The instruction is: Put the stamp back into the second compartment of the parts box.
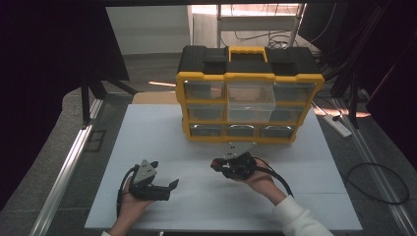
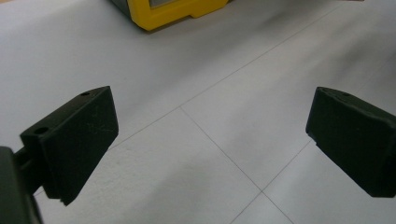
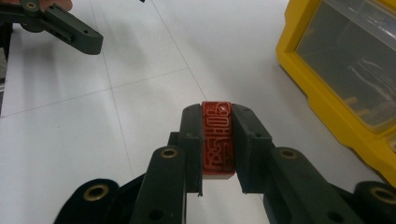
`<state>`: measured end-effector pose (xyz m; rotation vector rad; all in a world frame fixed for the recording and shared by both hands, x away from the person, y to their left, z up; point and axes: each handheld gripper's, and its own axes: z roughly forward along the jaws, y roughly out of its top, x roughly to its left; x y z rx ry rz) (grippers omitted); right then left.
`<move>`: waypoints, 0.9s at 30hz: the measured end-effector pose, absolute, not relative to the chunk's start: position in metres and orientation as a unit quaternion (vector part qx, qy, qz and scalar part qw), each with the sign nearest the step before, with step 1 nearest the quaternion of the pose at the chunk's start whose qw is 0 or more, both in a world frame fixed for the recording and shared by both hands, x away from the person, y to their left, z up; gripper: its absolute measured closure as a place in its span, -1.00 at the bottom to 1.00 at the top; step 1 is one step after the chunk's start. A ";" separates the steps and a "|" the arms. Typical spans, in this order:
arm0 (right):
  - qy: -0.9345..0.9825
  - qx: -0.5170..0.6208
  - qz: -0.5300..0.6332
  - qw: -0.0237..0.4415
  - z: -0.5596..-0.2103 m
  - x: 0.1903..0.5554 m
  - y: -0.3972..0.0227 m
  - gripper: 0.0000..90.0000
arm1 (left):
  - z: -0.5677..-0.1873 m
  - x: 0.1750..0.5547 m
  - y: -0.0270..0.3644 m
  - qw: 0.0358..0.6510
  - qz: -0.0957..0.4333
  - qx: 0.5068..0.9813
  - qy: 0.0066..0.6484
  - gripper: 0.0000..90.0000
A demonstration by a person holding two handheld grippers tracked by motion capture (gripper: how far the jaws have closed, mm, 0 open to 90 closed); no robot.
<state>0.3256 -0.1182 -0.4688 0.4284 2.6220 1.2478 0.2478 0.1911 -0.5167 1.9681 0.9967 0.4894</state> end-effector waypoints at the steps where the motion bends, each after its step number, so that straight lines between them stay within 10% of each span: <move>1: 0.889 0.145 0.423 0.103 -0.469 0.326 -0.118 0.67 | -0.517 0.248 0.191 0.427 0.196 0.788 0.399 -0.95; 27: 0.880 0.153 0.435 0.114 -0.457 0.322 -0.133 0.67 | -0.517 0.248 0.191 0.427 0.195 0.788 0.399 -0.95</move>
